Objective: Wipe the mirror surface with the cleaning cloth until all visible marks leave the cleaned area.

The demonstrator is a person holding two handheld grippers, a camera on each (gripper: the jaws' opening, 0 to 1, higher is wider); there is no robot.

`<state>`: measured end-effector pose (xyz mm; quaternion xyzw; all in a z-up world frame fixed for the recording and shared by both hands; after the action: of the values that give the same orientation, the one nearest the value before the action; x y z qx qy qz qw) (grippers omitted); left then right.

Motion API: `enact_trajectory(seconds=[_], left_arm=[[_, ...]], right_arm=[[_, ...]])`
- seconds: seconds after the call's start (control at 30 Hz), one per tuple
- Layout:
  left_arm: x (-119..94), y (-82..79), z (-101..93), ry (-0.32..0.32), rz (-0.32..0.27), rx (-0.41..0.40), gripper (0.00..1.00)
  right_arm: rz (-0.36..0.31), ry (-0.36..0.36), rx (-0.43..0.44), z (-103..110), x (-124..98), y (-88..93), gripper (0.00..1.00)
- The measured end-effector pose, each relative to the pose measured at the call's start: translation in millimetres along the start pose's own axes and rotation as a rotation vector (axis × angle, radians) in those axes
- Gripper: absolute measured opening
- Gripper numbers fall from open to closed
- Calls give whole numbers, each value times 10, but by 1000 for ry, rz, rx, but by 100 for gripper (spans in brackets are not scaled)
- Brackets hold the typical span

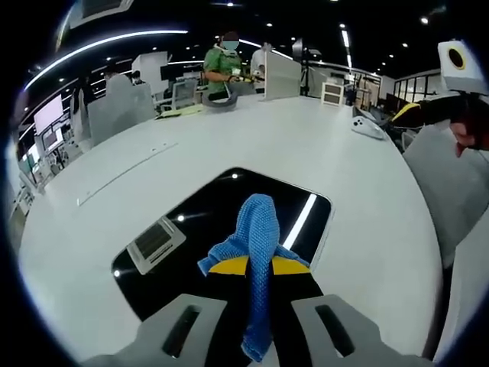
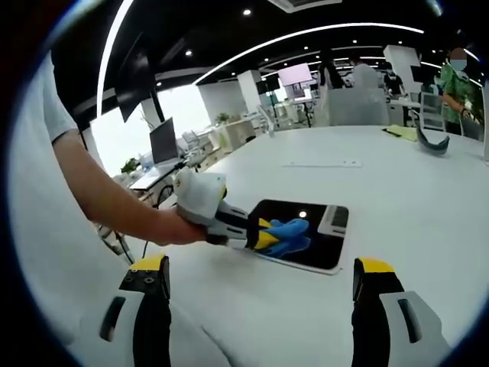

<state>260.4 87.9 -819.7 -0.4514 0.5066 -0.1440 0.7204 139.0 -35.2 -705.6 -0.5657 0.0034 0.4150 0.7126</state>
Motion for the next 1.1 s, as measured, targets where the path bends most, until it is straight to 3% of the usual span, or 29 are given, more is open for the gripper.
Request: enact_trajectory(seconds=[1.1], left_arm=[[-2, 20, 174, -19, -13, 0, 7]], right_arm=[[1, -1, 9, 1, 21, 7, 100]])
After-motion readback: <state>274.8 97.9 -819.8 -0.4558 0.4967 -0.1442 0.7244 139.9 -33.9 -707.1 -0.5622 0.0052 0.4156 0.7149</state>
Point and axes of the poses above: the point that each gripper's makers call its tool centre point, and the gripper's own axes: x roughly forward along the fingers, z roughly to its left, y roughly out of its underside, the point moved 4 cm from there along -x, roughly backward along the fingers, and after that the axes turned 7 degrees about x, right-handed, at the moved point
